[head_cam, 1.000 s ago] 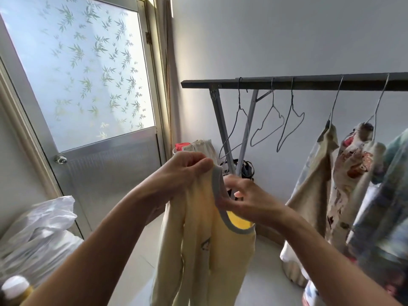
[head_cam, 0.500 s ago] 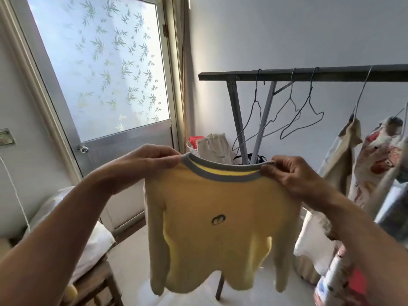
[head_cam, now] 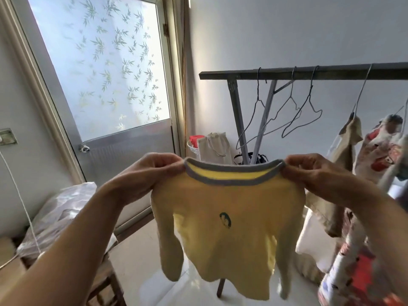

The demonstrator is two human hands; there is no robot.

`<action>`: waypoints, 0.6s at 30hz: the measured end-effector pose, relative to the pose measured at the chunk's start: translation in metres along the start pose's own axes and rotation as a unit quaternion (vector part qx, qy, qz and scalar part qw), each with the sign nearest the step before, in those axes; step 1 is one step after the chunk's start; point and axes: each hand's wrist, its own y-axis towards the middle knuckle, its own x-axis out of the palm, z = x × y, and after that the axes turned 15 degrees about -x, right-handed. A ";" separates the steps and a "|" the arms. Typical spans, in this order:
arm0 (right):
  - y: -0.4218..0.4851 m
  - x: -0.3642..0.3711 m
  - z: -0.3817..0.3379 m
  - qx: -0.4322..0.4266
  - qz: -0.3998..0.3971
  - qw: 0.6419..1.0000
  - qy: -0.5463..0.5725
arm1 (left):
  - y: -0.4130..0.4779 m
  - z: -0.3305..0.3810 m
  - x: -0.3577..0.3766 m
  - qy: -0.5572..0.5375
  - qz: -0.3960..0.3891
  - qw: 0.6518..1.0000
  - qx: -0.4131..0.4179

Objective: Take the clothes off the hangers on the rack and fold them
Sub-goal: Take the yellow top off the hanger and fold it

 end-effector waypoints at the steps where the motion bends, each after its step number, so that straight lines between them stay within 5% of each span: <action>1: 0.000 0.005 0.003 0.008 0.007 0.999 -0.036 | 0.004 0.000 0.007 0.049 0.044 0.998 -0.011; 4: 0.001 0.024 0.018 0.004 0.122 0.991 -0.047 | 0.016 -0.006 0.028 0.021 0.194 0.980 -0.026; 9: 0.004 0.048 0.023 0.023 0.226 0.966 -0.121 | 0.018 -0.015 0.059 -0.028 0.287 0.955 -0.069; 18: 0.004 0.108 0.017 -0.006 0.299 0.946 -0.127 | 0.006 -0.001 0.134 -0.119 0.275 0.954 -0.013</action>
